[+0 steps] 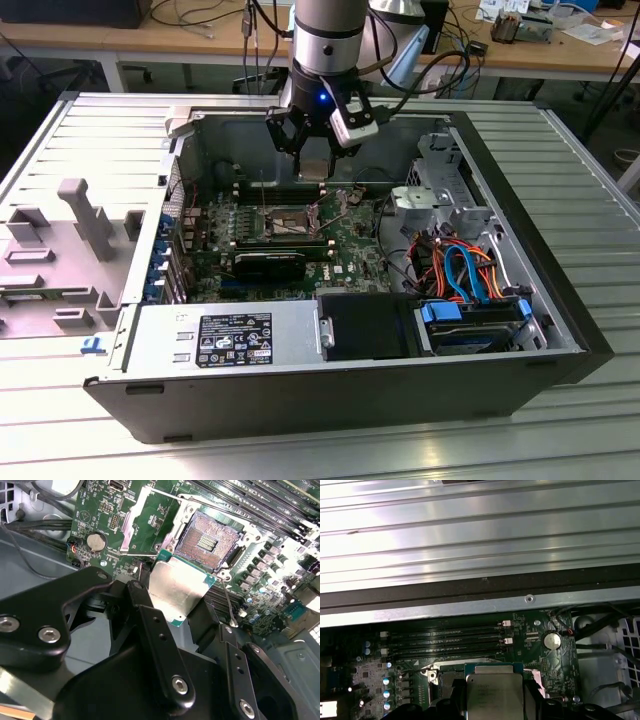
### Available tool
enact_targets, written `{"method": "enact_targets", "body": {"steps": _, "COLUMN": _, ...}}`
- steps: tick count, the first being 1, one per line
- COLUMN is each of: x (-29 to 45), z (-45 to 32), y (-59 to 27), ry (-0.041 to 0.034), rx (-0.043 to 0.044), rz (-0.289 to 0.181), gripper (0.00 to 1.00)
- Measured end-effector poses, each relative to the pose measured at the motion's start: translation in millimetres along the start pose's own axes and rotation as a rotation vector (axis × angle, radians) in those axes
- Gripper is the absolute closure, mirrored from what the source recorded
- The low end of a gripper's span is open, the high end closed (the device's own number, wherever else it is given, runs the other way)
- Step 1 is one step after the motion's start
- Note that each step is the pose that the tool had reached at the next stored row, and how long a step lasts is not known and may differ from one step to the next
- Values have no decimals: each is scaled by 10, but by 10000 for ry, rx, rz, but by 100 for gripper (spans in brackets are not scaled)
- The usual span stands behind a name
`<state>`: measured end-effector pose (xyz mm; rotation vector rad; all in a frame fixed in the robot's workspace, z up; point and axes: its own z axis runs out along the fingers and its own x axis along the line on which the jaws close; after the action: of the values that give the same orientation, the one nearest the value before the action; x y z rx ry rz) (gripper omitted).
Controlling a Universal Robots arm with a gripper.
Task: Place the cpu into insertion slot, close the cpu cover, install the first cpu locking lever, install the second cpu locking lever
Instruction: 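Place the cpu into insertion slot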
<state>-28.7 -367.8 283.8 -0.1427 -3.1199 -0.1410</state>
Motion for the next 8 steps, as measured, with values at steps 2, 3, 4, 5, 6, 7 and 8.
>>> {"method": "enact_targets", "body": {"steps": 2, "x": 0, "z": 0, "y": 0, "ry": -1, "rx": -1, "rz": 21, "gripper": 45}}
{"method": "enact_targets", "body": {"steps": 3, "x": 0, "z": 0, "y": 0, "ry": -3, "rx": 0, "rz": 33, "gripper": 45}}
{"method": "enact_targets", "body": {"steps": 4, "x": 0, "z": 0, "y": 0, "ry": -4, "rx": -1, "rz": 46, "gripper": 45}}
{"method": "enact_targets", "body": {"steps": 5, "x": 0, "z": 0, "y": 0, "ry": -5, "rx": -1, "rz": 56, "gripper": 45}}
{"method": "enact_targets", "body": {"steps": 6, "x": 0, "z": 0, "y": 0, "ry": -7, "rx": -1, "rz": 75, "gripper": 45}}
{"method": "enact_targets", "body": {"steps": 7, "x": 0, "z": 0, "y": 0, "ry": -7, "rx": -1, "rz": 86, "gripper": 45}}
{"method": "enact_targets", "body": {"steps": 8, "x": 0, "z": 0, "y": 0, "ry": -8, "rx": -1, "rz": 95, "gripper": 45}}
